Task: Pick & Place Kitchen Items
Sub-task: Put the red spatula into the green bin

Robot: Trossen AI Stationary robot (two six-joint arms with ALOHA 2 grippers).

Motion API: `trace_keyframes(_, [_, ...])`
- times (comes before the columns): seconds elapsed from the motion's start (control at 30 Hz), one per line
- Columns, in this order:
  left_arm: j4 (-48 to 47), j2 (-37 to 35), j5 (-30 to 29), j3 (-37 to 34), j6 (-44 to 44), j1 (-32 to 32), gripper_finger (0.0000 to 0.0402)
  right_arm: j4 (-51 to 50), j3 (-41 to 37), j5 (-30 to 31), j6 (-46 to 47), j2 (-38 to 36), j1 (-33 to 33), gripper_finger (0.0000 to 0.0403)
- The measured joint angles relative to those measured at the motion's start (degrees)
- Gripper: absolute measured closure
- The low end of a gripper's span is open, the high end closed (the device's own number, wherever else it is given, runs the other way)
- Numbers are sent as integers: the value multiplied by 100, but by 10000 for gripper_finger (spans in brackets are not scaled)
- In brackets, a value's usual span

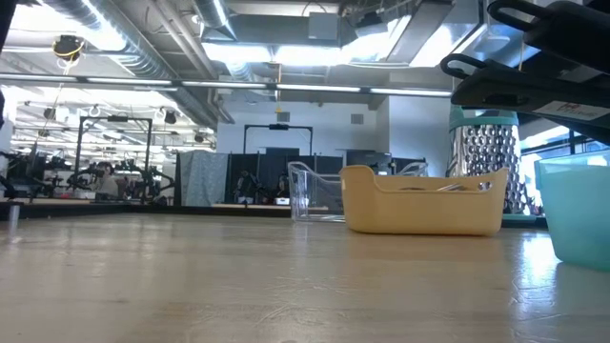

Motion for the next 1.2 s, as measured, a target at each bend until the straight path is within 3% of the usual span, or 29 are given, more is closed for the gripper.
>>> trace_keyframes(0.23, [2,-109,21,0,-38,15,168,-41,0,0,1,0,0,367])
trace_keyframes(0.5, [-3,-111,10,199,-60,12,174,-63,2,0,16,0,0,368])
trace_keyframes(0.73, [-10,-111,5,254,-202,12,240,-61,2,-2,18,0,0,368])
trace_keyframes(0.97, [-279,-111,-46,251,-88,7,381,-21,7,-11,43,-3,0,368])
trace_keyframes(1.2, [-407,-116,86,251,4,3,387,-103,7,-17,42,-4,0,368])
